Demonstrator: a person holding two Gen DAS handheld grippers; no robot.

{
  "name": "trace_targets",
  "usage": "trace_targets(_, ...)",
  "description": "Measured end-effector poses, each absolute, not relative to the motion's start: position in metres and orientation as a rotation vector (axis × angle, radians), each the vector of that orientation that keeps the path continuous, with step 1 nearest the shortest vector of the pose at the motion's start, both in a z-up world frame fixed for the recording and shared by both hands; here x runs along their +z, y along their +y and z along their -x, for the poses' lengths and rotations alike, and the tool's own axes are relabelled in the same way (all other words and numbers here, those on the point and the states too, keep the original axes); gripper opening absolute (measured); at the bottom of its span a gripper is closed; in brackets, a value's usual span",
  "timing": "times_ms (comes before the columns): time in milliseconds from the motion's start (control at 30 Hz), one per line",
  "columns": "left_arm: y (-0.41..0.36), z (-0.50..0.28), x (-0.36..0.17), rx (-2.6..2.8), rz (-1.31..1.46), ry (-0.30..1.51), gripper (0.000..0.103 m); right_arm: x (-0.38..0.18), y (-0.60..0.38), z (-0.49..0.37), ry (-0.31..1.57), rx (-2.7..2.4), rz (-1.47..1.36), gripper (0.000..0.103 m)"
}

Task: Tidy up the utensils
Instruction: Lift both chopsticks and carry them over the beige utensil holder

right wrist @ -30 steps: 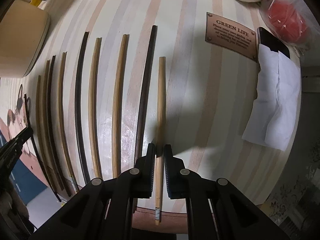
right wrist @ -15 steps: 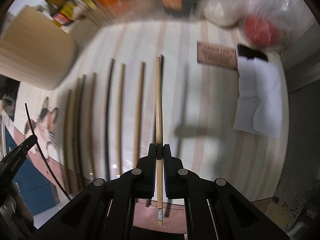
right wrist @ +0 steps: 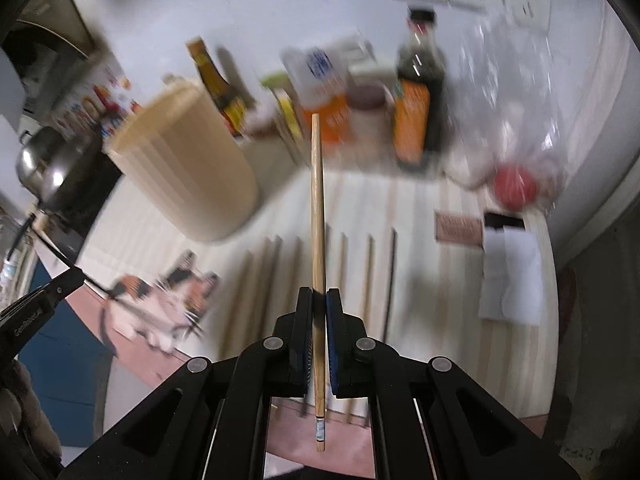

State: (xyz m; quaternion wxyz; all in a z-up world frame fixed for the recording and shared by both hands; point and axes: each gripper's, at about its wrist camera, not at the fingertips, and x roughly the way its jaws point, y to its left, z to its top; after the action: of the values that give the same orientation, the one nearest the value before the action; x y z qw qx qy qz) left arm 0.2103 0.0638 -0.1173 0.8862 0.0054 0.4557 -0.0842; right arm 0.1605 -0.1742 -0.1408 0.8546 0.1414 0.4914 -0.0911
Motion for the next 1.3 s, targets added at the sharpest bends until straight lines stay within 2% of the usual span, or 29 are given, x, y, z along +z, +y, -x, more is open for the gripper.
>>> trace_targets(367,0.079,-0.253,0.013,-0.219,0.042,0.718,0.0,-0.017,-0.151,-0.252,0.769,-0.041,-0.338,0.007)
trace_targets(467,0.072,-0.277,0.038,-0.219,0.043,0.678,0.0,0.008,-0.148,-0.289,0.736,0.01,-0.337,0.007)
trace_targets(633,0.062,-0.319,0.049,-0.209,0.021,0.666,0.0,0.02,-0.14,-0.347,0.715,0.063,-0.314,0.007)
trace_targets(700,0.065,-0.33,0.038,-0.225,0.034,0.699,0.002,0.015,-0.14,-0.364,0.743,0.083,-0.316,0.007)
trace_targets(800,0.08,-0.329,0.009,-0.216,0.07,0.772,0.011,-0.007,-0.151,-0.367,0.806,0.108,-0.345,0.007)
trace_targets(867,0.093,-0.323,-0.022,-0.155,0.078,0.839,0.032,-0.029,-0.158,-0.36,0.857,0.104,-0.363,0.007)
trace_targets(900,0.101,-0.319,-0.042,-0.117,0.08,0.875,0.059,-0.045,-0.161,-0.354,0.892,0.097,-0.377,0.007)
trace_targets(933,0.108,-0.314,-0.059,-0.081,0.086,0.906,0.073,-0.06,-0.166,-0.346,0.923,0.086,-0.39,0.007)
trace_targets(1167,0.18,-0.304,-0.225,0.111,0.335,1.292,0.073,-0.163,-0.173,-0.315,1.187,0.018,-0.425,0.007)
trace_targets(1300,0.184,-0.31,-0.273,0.142,0.386,1.392,0.071,-0.215,-0.173,-0.304,1.313,-0.035,-0.421,0.007)
